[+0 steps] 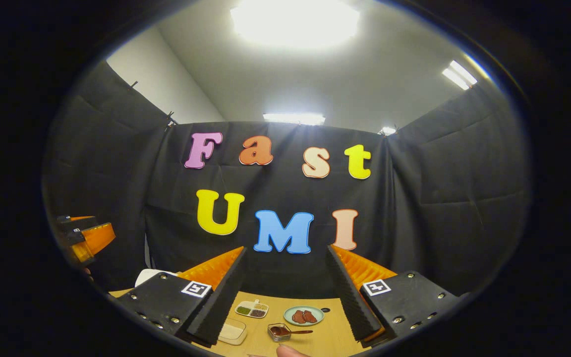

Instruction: Close the left gripper, press the button to open the rice cooker; take a wooden spoon from the chopstick holder with the right hand, scoop a spoonful of rice and pour it into the rice cooker, then put the wooden spoon back into the chopstick holder.

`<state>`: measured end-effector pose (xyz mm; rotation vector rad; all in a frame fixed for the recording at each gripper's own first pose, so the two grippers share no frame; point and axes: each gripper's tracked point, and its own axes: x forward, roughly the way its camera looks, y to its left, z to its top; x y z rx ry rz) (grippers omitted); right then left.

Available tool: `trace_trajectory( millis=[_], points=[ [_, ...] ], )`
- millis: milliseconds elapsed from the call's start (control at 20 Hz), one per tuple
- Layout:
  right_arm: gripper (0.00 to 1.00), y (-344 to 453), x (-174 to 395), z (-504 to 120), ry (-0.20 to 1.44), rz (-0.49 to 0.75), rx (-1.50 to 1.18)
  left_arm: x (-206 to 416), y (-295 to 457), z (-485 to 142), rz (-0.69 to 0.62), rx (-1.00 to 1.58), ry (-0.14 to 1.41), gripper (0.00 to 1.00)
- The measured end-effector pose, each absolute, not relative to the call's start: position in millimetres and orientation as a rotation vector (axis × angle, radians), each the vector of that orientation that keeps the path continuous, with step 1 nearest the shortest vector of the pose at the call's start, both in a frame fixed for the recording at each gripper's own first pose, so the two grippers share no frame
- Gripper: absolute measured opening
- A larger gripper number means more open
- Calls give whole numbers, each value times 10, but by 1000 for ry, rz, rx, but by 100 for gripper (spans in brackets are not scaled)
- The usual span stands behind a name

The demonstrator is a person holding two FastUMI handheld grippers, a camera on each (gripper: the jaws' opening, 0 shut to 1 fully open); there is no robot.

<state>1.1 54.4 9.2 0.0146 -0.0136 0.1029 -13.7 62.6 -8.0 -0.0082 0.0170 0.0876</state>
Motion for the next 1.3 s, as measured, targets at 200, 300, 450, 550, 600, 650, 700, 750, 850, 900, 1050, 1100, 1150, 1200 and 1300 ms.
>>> trace_trajectory(
  millis=[200, 300, 450, 550, 600, 650, 700, 750, 850, 900, 1050, 1100, 1150, 1200, 1300],
  points=[
    [95, 688, -16, 10, 17, 145, 12, -161, 757, -180, 93, -14, 39, 94],
    [95, 678, -29, -55, 42, 140, 27, -170, 791, -264, 89, -19, 54, 94],
    [95, 647, -28, -269, 116, 136, 60, -175, 810, -437, 81, -44, 82, 96],
    [95, 573, 21, -433, 152, 129, 60, -166, 828, -557, 84, -59, 104, 94],
    [95, 537, 53, -530, 171, 123, 54, -149, 833, -616, 90, -62, 113, 93],
    [95, 510, 98, -627, 191, 124, 46, -119, 842, -673, 99, -62, 122, 91],
    [95, 509, 160, -700, 201, 134, 43, -64, 851, -720, 112, -58, 131, 90],
    [96, 538, 240, -736, 201, 157, 47, -3, 858, -767, 128, -50, 137, 99],
    [95, 619, 385, -750, 185, 225, 72, 138, 841, -825, 169, -33, 140, 90],
    [95, 642, 470, -764, 176, 259, 78, 205, 816, -857, 193, -26, 146, 95],
    [95, 677, 732, -768, 132, 336, 88, 374, 761, -910, 266, -5, 151, 99],
    [95, 700, 808, -803, 122, 360, 85, 414, 764, -958, 286, 4, 159, 90],
    [95, 729, 883, -808, 112, 382, 87, 438, 783, -1012, 309, 15, 170, 89],
    [95, 775, 955, -846, 118, 400, 95, 455, 813, -1054, 333, 23, 185, 89],
    [95, 891, 998, -888, 147, 443, 139, 501, 868, -1053, 356, 41, 181, 90]
  ],
)
